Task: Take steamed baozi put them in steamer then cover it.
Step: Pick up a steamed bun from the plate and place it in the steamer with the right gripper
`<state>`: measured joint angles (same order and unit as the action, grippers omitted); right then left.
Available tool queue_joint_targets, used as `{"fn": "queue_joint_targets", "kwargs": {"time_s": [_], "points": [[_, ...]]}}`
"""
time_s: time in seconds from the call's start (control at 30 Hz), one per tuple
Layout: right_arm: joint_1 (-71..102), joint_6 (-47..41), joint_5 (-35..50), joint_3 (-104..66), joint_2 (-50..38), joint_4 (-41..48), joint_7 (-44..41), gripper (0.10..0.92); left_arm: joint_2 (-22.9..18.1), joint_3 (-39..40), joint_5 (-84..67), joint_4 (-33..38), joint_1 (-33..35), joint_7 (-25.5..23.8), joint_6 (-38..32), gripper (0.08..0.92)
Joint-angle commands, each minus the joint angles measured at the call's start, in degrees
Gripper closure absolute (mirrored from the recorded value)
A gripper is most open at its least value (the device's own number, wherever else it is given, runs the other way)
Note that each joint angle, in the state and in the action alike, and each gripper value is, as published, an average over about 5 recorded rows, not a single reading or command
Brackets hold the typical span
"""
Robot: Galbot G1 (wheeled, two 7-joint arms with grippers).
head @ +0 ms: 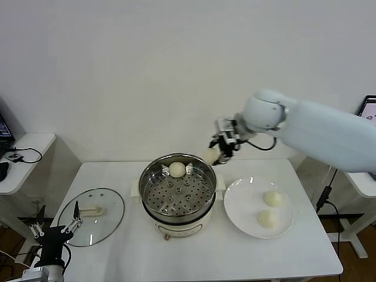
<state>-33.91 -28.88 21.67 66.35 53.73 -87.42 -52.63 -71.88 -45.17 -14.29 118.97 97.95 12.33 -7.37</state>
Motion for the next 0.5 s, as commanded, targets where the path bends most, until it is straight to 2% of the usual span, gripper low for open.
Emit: {"fn": "queue_joint_targets", "kwargs": {"time_s": [0.03, 0.5], "points": [[3.4, -7.3, 6.6, 3.1, 17.7, 6.0, 7.5, 0.431, -0.3, 0.0, 0.1, 0.2, -0.1, 0.0, 0.3, 0.177], [11.1, -10.9, 5.5, 2.6, 24.5, 12.9, 11.7, 0.431, -1.0, -0.1, 0.1, 0.0, 0.0, 0.0, 0.0, 0.177]]}}
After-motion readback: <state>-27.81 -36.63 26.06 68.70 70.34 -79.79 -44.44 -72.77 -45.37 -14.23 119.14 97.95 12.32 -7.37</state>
